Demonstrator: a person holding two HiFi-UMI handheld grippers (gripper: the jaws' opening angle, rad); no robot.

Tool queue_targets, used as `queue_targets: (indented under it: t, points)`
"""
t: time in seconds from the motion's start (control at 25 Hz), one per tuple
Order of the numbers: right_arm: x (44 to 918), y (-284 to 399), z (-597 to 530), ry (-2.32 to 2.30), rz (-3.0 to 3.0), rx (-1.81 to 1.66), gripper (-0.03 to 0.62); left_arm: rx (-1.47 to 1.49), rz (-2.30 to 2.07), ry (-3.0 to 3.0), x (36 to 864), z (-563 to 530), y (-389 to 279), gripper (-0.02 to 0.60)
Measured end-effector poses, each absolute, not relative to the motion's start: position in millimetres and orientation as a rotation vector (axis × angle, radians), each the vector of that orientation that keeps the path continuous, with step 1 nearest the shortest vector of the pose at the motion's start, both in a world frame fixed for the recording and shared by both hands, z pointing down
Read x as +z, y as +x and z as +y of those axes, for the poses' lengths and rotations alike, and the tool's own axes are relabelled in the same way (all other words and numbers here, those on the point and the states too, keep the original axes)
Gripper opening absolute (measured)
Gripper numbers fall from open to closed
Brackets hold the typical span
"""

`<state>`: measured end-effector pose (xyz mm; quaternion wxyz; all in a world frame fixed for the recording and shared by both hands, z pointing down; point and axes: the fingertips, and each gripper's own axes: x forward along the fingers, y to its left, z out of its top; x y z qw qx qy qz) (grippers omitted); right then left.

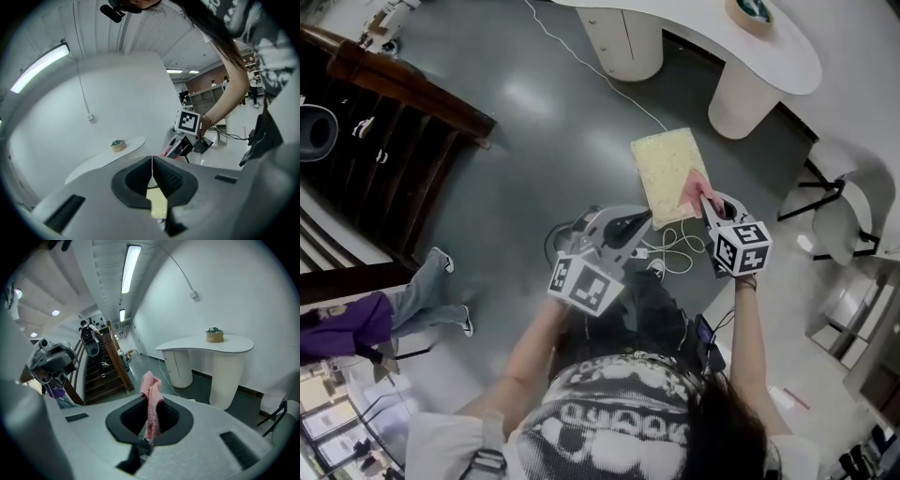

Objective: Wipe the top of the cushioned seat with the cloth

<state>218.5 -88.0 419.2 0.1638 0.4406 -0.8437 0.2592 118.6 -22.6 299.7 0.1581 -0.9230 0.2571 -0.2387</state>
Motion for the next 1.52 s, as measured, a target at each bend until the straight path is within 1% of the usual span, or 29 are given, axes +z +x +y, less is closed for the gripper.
queue_targets:
  t: [0.4,0.8,1.12,1.52]
  points:
    - [496.8,196.5,-160.5,1.167,-2.324,0.752,0.009,-0.678,0.742,-2.615,334.9,-76.4,98.0,0.008]
    - [617.1,140.7,-238.1,1.063,-2.247,0.816,0.008,-0.711,0.659,-2.617,411.9,-147.8,51.5,0.008]
    - [705.0,106.0,-278.3,0.97,-2.163,0.853,0.009,-0.725,0.735,-2.598,465.6,-203.7,14.1,0.008]
    - [792.7,83.2,-304.9,0.844,-2.078,0.816,0.009,-0.775,0.776,-2.626,534.7,-221.8,3.5,0.008]
